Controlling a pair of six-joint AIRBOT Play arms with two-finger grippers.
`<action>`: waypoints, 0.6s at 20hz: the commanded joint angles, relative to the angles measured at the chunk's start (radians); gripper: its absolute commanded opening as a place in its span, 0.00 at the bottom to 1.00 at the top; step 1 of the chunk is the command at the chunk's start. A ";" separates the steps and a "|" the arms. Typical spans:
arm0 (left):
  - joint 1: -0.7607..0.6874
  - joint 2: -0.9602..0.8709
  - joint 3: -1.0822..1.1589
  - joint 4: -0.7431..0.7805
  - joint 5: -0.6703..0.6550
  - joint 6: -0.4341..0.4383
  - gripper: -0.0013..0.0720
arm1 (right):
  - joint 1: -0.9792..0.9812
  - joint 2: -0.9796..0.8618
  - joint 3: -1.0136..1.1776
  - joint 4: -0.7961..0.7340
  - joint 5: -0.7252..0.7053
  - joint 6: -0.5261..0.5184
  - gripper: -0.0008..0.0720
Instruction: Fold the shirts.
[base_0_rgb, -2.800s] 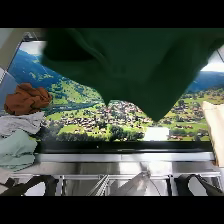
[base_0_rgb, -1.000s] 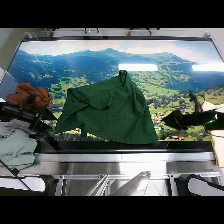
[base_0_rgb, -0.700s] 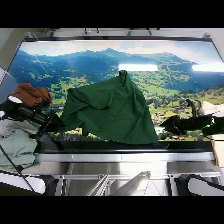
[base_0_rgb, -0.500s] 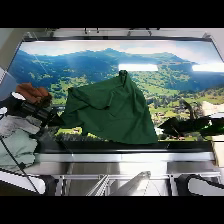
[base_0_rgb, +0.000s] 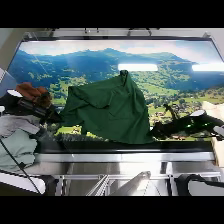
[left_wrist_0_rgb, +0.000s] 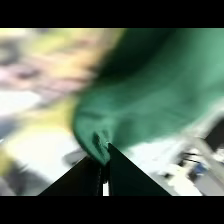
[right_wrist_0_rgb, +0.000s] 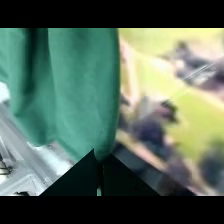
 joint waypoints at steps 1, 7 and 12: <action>0.050 0.138 0.002 -0.267 -0.193 0.043 0.04 | -0.071 0.160 0.151 0.084 0.226 0.041 0.04; 0.280 0.617 0.002 -1.235 -0.293 0.226 0.05 | -0.419 0.554 0.595 0.564 0.266 0.046 0.04; 0.636 0.869 0.173 -1.622 -0.267 0.223 0.05 | -0.573 0.755 0.792 0.714 0.051 0.000 0.04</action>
